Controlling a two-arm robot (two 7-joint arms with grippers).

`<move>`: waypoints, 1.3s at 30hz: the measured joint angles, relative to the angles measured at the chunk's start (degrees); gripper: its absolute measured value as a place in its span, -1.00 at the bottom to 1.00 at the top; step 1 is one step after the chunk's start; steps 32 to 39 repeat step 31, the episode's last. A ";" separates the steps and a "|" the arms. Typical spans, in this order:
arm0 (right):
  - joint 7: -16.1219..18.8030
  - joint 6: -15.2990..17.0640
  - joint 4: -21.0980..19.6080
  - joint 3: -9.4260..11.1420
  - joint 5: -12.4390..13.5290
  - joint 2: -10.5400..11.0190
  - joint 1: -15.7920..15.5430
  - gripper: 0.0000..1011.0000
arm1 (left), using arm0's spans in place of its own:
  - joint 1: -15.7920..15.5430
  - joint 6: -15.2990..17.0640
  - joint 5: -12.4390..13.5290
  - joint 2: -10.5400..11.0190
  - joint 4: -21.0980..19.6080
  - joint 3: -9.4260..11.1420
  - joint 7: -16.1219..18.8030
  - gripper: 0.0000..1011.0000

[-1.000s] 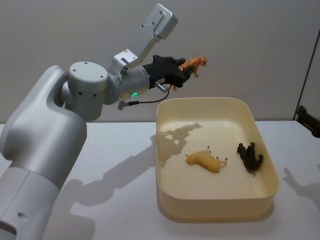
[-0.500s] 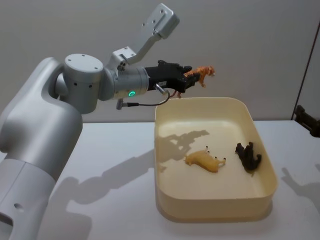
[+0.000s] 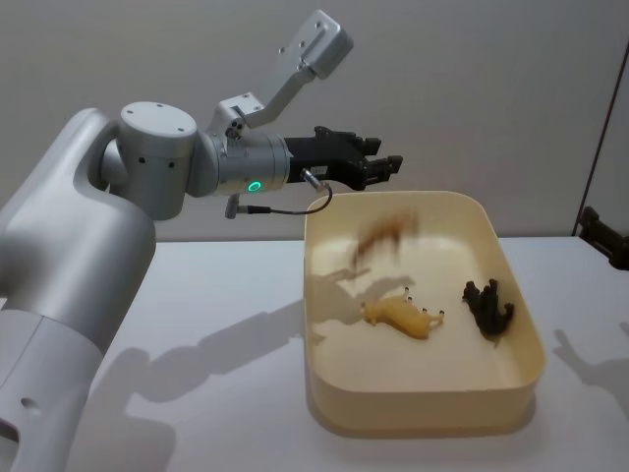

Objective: Pick up the toy alternately with two hands and place it into the central storage box.

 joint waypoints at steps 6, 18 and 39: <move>0.00 0.00 0.00 0.00 0.00 0.00 0.00 0.98 | -0.02 0.28 0.00 0.11 -0.07 0.03 -0.70 0.15; 0.00 0.00 0.00 0.00 0.00 0.00 0.00 0.98 | -0.07 0.61 0.05 0.22 -0.18 0.09 -1.51 0.86; 0.00 0.00 0.00 0.00 0.00 0.00 0.00 0.98 | -0.07 0.74 0.10 0.29 -0.22 0.09 -1.84 0.98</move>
